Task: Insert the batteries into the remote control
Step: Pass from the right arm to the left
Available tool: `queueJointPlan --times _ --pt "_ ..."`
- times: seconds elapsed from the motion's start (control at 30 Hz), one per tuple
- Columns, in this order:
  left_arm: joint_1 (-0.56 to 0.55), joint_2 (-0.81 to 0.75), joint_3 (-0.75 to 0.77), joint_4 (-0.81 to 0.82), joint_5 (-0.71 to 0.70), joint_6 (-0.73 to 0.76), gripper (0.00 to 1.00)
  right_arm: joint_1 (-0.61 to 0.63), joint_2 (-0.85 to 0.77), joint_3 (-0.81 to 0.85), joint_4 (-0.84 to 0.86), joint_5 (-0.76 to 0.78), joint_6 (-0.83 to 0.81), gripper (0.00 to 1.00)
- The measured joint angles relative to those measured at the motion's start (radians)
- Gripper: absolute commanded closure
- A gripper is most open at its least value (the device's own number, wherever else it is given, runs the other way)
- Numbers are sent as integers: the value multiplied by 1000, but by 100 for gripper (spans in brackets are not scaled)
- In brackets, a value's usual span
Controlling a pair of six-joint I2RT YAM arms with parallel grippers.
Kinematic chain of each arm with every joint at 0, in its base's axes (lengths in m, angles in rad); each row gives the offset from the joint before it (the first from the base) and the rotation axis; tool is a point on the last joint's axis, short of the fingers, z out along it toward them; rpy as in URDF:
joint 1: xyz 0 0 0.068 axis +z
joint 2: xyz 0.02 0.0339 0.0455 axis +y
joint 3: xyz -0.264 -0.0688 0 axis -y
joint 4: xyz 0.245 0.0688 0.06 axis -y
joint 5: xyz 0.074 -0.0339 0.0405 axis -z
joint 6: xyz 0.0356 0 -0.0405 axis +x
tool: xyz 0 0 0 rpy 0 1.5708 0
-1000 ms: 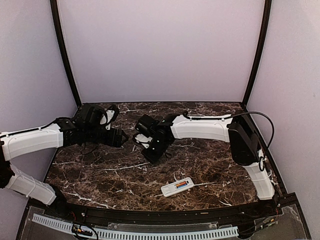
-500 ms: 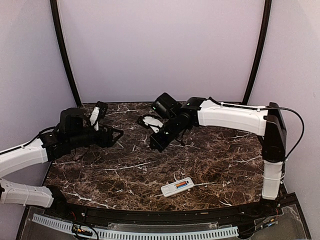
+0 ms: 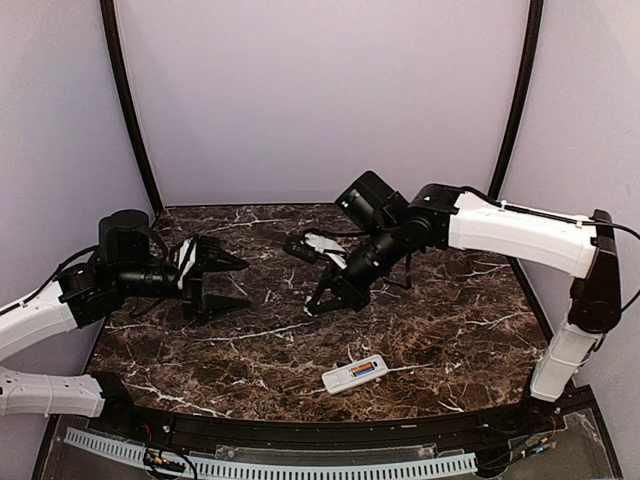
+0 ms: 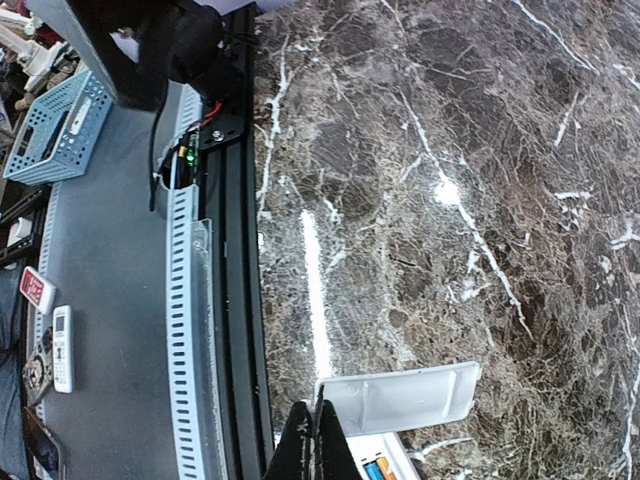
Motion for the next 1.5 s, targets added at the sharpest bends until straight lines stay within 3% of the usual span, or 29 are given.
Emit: queueJointPlan --times 0.3,0.67,0.87,1.1,1.5 --pt "-146 202 120 -132 24 389 30 6 -86 -27 -8 -116 -19 100" --pt "-221 315 164 -17 -55 554 34 24 -134 -45 -3 -166 -11 100" --pt "-231 351 172 7 -66 579 54 26 -134 -45 3 -168 -10 100" --pt "-242 382 200 15 -72 584 58 27 -134 -45 11 -169 -10 100" --pt "-253 404 201 20 -71 575 86 27 -134 -45 11 -169 -9 100"
